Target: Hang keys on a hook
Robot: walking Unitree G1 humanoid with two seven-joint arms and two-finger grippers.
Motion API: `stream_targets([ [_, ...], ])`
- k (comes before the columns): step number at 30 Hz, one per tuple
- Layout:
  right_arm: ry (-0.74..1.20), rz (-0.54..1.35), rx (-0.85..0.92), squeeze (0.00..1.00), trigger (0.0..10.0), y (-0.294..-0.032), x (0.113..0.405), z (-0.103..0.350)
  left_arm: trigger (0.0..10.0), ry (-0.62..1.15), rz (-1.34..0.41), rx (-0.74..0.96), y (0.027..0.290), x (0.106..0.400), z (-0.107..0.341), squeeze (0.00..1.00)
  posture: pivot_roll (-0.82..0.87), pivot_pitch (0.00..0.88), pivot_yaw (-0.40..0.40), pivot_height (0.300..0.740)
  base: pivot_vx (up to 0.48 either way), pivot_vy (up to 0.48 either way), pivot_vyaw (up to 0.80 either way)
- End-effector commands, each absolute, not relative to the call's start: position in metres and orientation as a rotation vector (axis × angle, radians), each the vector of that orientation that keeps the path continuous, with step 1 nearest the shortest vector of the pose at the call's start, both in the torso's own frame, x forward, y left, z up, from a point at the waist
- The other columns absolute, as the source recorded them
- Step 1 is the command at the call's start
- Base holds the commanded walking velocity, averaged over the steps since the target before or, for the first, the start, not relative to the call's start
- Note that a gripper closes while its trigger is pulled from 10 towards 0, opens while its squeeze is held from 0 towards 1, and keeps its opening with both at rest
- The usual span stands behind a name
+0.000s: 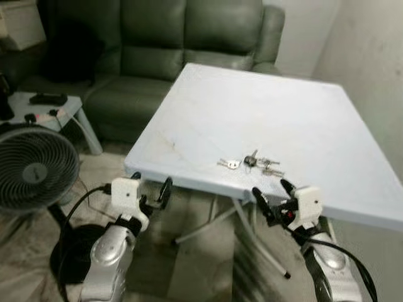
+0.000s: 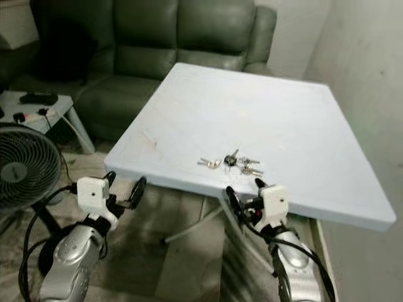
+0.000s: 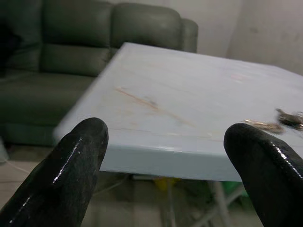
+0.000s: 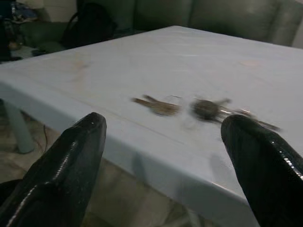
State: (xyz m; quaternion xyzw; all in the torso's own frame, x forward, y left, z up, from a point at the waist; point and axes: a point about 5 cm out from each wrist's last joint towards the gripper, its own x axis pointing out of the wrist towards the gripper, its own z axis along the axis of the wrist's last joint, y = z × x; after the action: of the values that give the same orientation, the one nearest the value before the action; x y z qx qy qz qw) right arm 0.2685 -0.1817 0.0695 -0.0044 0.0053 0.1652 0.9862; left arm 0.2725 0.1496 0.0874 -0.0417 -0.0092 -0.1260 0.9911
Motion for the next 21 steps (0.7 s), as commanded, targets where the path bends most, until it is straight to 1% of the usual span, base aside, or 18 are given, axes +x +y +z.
stream_targets([
  [1, -0.014, 0.35, -0.011, 0.0, 10.0, -0.1778, 0.2713, 0.0756, 10.0, -0.008, -0.218, -0.075, 0.1588, 0.2715, 0.086, 0.0, 0.04, 0.0, -0.038, 0.74, 0.0, 0.0, 0.0],
  [21, 0.003, 0.323, -0.042, 0.0, 10.0, -0.1822, 0.2733, 0.0755, 10.0, -0.018, -0.247, -0.046, 0.1545, 0.2677, 0.0866, 0.0, 0.05, 0.0, -0.047, 0.74, 0.0, 0.0, 0.0],
])
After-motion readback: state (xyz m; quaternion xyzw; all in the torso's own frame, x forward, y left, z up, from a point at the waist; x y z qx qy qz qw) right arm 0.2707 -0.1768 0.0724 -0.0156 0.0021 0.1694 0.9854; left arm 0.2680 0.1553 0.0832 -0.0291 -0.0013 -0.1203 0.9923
